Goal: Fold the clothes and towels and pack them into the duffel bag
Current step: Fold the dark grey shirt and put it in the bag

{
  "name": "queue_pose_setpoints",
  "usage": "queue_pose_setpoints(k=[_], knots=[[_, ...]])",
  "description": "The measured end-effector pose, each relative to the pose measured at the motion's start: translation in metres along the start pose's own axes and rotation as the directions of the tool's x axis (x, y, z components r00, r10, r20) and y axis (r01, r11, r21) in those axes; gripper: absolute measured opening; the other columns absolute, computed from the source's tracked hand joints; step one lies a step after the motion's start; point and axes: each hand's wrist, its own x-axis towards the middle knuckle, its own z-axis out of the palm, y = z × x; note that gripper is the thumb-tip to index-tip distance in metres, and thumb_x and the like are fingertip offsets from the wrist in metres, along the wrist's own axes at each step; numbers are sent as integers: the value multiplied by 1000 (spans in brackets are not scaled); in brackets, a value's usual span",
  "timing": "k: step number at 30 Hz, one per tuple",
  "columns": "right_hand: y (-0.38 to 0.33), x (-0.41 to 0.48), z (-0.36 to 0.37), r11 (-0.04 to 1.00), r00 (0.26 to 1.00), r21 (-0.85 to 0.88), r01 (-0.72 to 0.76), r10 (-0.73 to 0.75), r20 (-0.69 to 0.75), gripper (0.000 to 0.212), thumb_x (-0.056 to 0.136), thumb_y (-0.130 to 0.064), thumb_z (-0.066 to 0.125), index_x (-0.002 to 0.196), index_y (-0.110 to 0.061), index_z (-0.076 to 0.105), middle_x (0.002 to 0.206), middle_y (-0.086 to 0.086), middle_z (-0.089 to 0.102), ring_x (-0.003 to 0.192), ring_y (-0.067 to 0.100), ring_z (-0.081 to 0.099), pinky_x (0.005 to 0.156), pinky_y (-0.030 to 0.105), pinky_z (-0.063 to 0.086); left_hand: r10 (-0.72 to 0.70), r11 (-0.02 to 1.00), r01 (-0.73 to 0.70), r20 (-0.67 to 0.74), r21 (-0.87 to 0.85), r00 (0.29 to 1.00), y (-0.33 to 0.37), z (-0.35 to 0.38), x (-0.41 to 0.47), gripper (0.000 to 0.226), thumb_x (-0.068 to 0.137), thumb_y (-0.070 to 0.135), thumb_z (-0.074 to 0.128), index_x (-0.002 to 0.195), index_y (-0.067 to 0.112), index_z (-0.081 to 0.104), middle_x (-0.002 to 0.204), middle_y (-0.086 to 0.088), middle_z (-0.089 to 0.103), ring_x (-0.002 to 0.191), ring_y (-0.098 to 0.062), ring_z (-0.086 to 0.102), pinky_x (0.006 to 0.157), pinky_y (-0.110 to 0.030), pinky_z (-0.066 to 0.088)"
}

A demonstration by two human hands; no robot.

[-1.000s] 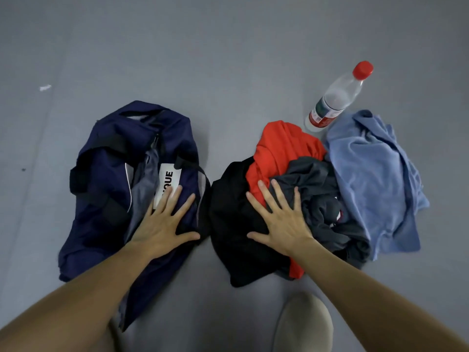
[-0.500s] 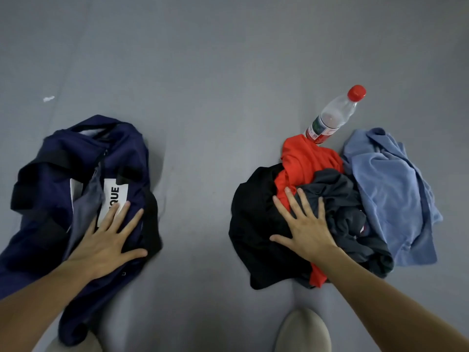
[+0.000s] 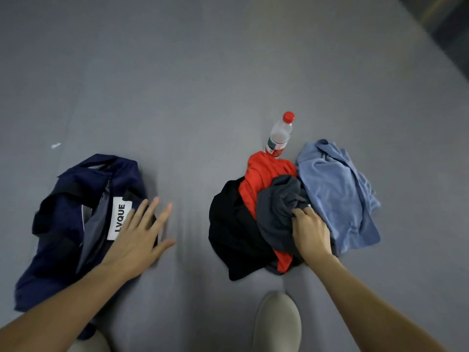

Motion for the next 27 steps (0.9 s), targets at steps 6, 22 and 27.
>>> queue_pose_setpoints(k=[6, 22, 27], knots=[[-56, 11, -121, 953, 953, 226, 204, -140, -270, 19, 99, -13, 50, 112, -10, 64, 103, 13, 59, 88, 38, 60, 68, 38, 40, 198, 977, -182, -160, 111, 967, 52, -131, 7, 78, 101, 56, 37, 160, 30, -8, 161, -13, 31, 151, -35, 21, 121, -51, 25], [-253, -69, -292, 199, 991, 976, 88, -120, -65, 16, 96, -11, 63, 108, -18, 71, 103, 4, 75, 99, 18, 71, 95, 40, 56, -173, 783, -108, -381, -613, 908, 118, -289, -75, 85, 88, 52, 68, 156, 44, 18, 148, 19, 45, 132, 0, 42, 103, -24, 40], [-274, -76, -269, 176, 955, 981, 76, -295, -21, 35, 96, 0, 57, 125, -18, 66, 118, -1, 72, 113, 12, 67, 102, 33, 51, -408, 625, -22, -350, -780, 843, 89, -281, -65, 45, 94, 30, 64, 136, 42, 53, 104, 12, 72, 95, -8, 68, 91, -40, 53]])
